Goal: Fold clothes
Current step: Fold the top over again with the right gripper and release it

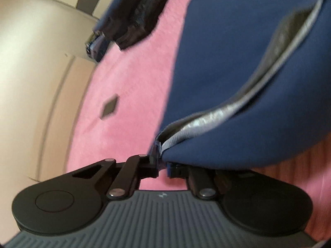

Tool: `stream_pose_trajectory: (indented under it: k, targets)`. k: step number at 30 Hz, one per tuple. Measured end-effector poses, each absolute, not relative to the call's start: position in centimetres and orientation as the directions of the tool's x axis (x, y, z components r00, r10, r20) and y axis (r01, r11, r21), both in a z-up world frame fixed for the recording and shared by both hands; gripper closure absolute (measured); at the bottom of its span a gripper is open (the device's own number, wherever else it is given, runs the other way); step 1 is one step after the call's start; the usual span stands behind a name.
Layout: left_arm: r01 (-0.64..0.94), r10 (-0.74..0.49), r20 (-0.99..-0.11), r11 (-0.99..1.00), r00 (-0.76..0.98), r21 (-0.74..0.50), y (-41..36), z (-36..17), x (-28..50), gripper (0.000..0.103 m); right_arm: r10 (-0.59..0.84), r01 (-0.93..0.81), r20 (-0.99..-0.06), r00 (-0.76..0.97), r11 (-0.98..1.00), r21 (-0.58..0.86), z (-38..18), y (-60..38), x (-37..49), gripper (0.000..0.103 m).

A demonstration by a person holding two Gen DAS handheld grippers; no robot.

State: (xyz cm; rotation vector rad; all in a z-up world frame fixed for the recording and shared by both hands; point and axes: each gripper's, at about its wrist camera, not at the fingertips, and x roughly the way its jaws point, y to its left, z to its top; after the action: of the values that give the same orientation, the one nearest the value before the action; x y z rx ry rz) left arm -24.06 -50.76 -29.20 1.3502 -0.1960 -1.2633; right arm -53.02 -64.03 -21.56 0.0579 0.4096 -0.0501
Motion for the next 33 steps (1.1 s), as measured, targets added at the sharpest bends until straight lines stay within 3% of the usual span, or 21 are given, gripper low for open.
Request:
stream_pose_trajectory:
  k: [6, 10, 15, 19, 22, 27, 33]
  targets:
    - [0.447, -0.838, -0.429, -0.259, 0.337, 0.856, -57.1, -23.5, -31.0, 0.098, -0.19, 0.264, -0.342, 0.92, 0.947, 0.184, -20.8, -68.1, -60.6, 0.1]
    - [0.379, -0.87, -0.423, -0.313, 0.252, 0.871, -63.6, -23.1, -36.5, 0.098, -0.26, 0.377, -0.357, 0.897, 0.873, 0.31, -22.6, -71.3, -64.4, 0.101]
    - [0.34, -0.831, -0.531, -0.458, 0.163, 0.821, -72.3, -28.5, -42.3, 0.095, -0.251, 0.46, -0.43, 0.867, 0.733, 0.501, -26.7, -75.4, -66.5, 0.101]
    - [0.312, -0.766, -0.627, -0.566, 0.142, 0.763, -75.8, -33.6, -44.5, 0.079, -0.236, 0.473, -0.446, 0.864, 0.685, 0.554, -27.8, -76.6, -67.5, 0.101]
    - [0.398, -0.778, -0.616, -0.529, 0.125, 0.749, -75.7, -32.8, -43.8, 0.067, -0.232, 0.467, -0.437, 0.869, 0.674, 0.573, -27.8, -76.7, -67.7, 0.101]
    - [0.646, -0.782, -0.599, -0.371, 0.17, 0.667, -73.9, -28.7, -39.1, 0.064, -0.226, 0.475, -0.438, 0.87, 0.621, 0.624, -28.1, -76.7, -68.3, 0.101]
    - [0.804, -0.727, -0.662, -0.276, 0.184, 0.527, -66.6, -29.2, -37.0, 0.064, -0.23, 0.511, -0.472, 0.851, 0.567, 0.646, -29.0, -76.1, -69.0, 0.1]
